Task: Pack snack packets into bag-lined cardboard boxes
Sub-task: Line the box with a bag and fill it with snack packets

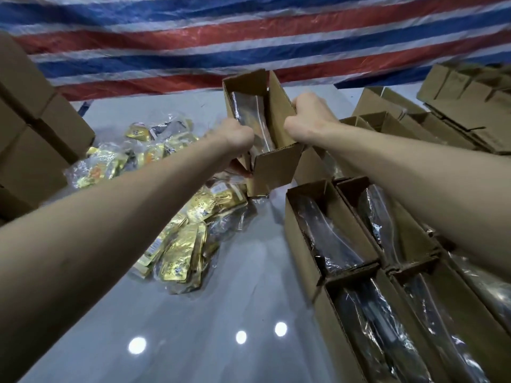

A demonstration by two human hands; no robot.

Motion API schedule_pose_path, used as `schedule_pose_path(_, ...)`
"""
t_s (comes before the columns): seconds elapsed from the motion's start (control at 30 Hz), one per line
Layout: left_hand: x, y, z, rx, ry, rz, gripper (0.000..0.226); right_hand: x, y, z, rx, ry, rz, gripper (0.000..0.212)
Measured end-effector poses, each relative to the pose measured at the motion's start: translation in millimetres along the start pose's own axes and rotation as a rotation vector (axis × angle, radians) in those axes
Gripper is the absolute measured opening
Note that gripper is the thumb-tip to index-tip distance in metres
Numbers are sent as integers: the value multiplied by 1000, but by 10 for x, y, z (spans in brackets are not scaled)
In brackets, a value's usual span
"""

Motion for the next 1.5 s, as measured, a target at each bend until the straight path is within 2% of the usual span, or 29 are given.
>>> schedule_pose_path(0.1, 175, -50, 170, -34, -28, -20, 24, 26, 227, 116, -30, 0, 28, 18)
schedule_pose_path(0.23, 358, -196, 460, -39, -122, -83, 29, -44, 520, 236, -127, -32, 81, 7)
schedule_pose_path(0.43, 548, -370, 831, -103, -190, -154, 38, -168, 869, 369, -200, -121, 181, 16)
schedule_pose_path(0.6, 621, -365, 983, -60, -165, -153, 37, -266, 1017, 445, -153, -141, 250, 32)
schedule_pose_path(0.67, 624, -351, 1027, -50, -155, -147, 33, -294, 1024, 448, -128, -122, 257, 26)
schedule_pose_path(0.77, 646, -323, 1024, -17, -136, -144, 34, -309, 1000, 448, -103, -96, 256, 6)
schedule_pose_path(0.97, 768, -287, 904, 34, -111, -117, 36, -251, 965, 396, -116, -102, 255, 18)
schedule_pose_path(1.03, 939, -339, 722, 47, 12, -73, 43, -253, 955, 411, -127, -112, 269, 18)
schedule_pose_path(1.07, 1048, -382, 612, 158, 146, -7, 41, -253, 947, 425, -125, -115, 274, 18)
schedule_pose_path(1.13, 1205, -505, 514, 579, 341, 142, 34, -239, 932, 458, -118, -120, 275, 16)
schedule_pose_path(1.17, 1262, -589, 540, 794, 356, 210, 37, -228, 930, 473, -114, -120, 274, 12)
schedule_pose_path(1.23, 1389, -771, 649, 1053, 284, 337, 56, -218, 943, 482, -112, -122, 275, 3)
schedule_pose_path(1.3, 1521, -920, 747, 1158, 221, 385, 76, -208, 967, 487, -109, -128, 269, 11)
schedule_pose_path(1.37, 1660, -999, 816, 1194, 214, 354, 89, -199, 968, 483, -107, -138, 265, 16)
schedule_pose_path(1.43, 1753, -1041, 887, 1278, 247, 327, 90, -200, 951, 485, -109, -142, 263, 17)
schedule_pose_path(1.5, 1803, -1053, 929, 1355, 347, 346, 80, -212, 939, 494, -115, -151, 265, 19)
Point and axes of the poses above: each hand's wrist, its own x-axis towards the middle knuckle, its own z-axis out of the palm, y = z × x, the point moved 4 cm from there along x, towards the middle knuckle, and after that the axes turned 15 degrees about -z, right-handed, at the moved point
